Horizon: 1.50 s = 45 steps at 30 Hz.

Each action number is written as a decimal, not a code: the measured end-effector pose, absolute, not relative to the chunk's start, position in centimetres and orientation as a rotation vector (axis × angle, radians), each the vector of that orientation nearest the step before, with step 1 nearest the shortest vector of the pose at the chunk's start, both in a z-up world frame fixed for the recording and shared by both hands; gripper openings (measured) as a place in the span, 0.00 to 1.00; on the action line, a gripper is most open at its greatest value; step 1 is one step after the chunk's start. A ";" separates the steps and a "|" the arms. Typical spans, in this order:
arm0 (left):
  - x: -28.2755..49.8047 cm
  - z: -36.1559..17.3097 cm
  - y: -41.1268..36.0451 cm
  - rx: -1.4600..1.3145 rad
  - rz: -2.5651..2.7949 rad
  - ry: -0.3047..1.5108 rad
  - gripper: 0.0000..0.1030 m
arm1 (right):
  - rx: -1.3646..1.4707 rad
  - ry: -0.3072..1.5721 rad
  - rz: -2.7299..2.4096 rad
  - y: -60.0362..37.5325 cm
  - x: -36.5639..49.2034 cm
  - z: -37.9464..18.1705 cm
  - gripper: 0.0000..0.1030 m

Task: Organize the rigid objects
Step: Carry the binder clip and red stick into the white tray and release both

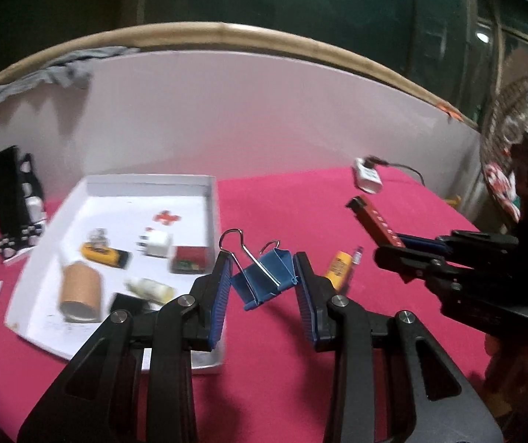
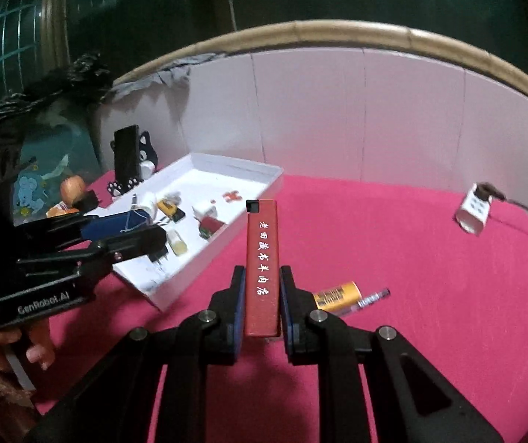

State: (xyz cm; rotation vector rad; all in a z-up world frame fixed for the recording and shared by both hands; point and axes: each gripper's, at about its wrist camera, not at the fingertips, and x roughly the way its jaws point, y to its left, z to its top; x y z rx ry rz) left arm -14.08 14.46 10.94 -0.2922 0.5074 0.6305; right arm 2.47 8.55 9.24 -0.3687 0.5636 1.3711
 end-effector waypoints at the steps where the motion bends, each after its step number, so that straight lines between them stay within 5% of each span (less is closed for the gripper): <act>1: -14.6 11.0 14.7 -0.296 0.644 0.502 0.32 | -0.368 0.556 1.374 8.7 2.2 9.4 0.15; 24: -24.6 12.3 20.1 -0.380 0.880 0.387 0.32 | -0.411 0.424 1.489 14.3 -4.2 13.3 0.15; 45: -24.6 13.0 25.3 -0.366 0.911 0.413 0.32 | -0.430 0.419 1.541 19.6 -7.0 13.8 0.15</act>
